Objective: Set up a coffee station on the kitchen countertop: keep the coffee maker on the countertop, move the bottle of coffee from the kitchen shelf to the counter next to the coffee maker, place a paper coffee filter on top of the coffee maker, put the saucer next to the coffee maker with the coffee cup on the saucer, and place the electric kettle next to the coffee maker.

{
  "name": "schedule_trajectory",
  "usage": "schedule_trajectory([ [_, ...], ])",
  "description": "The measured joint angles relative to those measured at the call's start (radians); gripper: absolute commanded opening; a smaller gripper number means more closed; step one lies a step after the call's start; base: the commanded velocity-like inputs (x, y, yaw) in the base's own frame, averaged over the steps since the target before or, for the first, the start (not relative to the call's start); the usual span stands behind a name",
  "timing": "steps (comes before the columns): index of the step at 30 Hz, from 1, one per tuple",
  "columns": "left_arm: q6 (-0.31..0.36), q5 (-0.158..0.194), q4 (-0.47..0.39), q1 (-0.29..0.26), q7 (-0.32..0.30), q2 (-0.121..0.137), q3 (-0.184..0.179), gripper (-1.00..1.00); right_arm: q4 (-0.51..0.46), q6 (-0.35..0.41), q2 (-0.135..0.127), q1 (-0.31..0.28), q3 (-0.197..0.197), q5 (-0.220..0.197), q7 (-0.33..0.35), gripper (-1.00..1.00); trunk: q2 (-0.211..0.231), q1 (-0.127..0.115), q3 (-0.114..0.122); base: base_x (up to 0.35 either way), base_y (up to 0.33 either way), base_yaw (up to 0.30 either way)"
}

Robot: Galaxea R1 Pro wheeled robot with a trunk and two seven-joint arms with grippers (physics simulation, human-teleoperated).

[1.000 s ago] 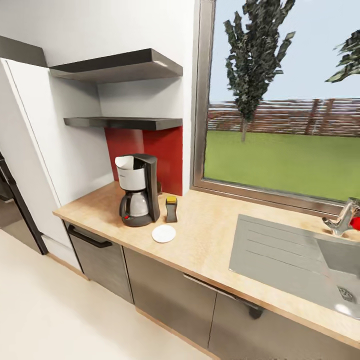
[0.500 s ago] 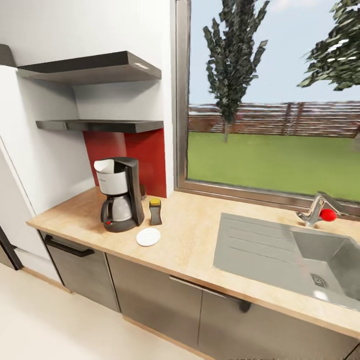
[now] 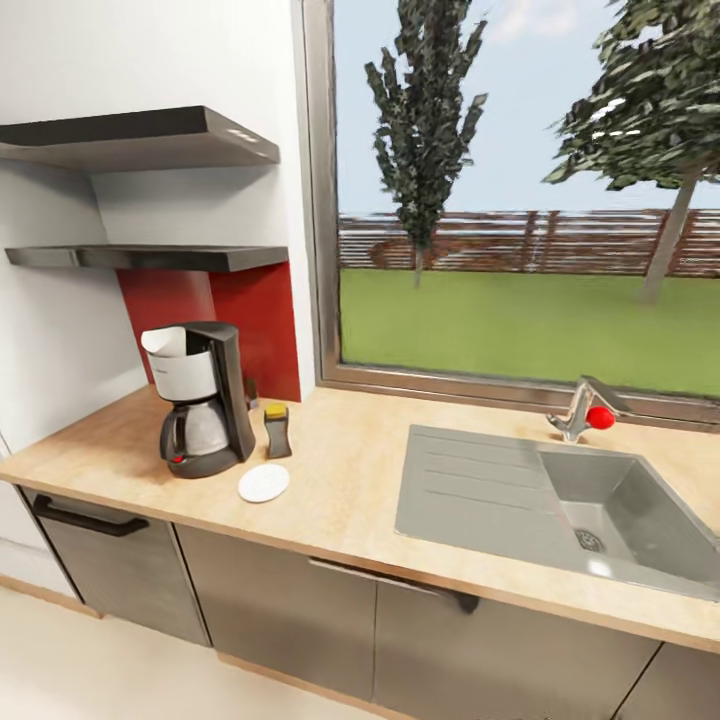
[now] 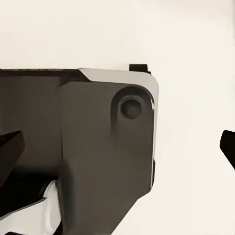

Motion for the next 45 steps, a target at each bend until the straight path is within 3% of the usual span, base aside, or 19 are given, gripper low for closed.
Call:
schedule_trajectory([
  [7, 0.0, 0.002, -0.001, 0.0, 0.0, 0.0, -0.002, 1.0, 0.0, 0.0, -0.002, 0.0, 0.0, 0.0, 0.0, 1.0, 0.0, 0.0, 0.006, 0.0, 0.0, -0.259],
  [10, -0.001, -0.001, -0.002, 0.0, 0.001, -0.006, -0.001, 1.0, 0.0, 0.0, -0.016, 0.003, 0.0, 0.0, 0.0, 1.0, 0.0, 0.0, 0.009, 0.0, 0.0, -0.263],
  [12, -0.002, -0.008, -0.003, 0.0, 0.004, -0.014, -0.005, 1.0, 0.0, 0.0, -0.038, 0.007, 0.0, 0.0, 0.0, 1.0, 0.0, 0.0, 0.011, 0.0, 0.0, -0.267],
  [15, -0.002, -0.008, -0.003, 0.0, 0.004, -0.015, -0.005, 1.0, 0.0, -0.001, -0.044, 0.008, 0.0, 0.0, 0.0, 1.0, 0.0, 0.0, 0.013, 0.0, 0.0, -0.268],
  [24, -0.004, -0.012, -0.001, 0.0, 0.001, -0.008, -0.011, 1.0, 0.0, -0.002, -0.038, 0.008, 0.001, 0.0, 0.0, 1.0, 0.0, 0.0, 0.021, 0.0, -0.029, -0.269],
  [45, -0.003, -0.011, -0.001, 0.0, 0.005, -0.014, -0.011, 1.0, -0.001, -0.002, -0.035, 0.008, 0.0, 0.0, 0.0, 1.0, 0.0, 0.0, 0.038, 0.0, -0.263, -0.269],
])
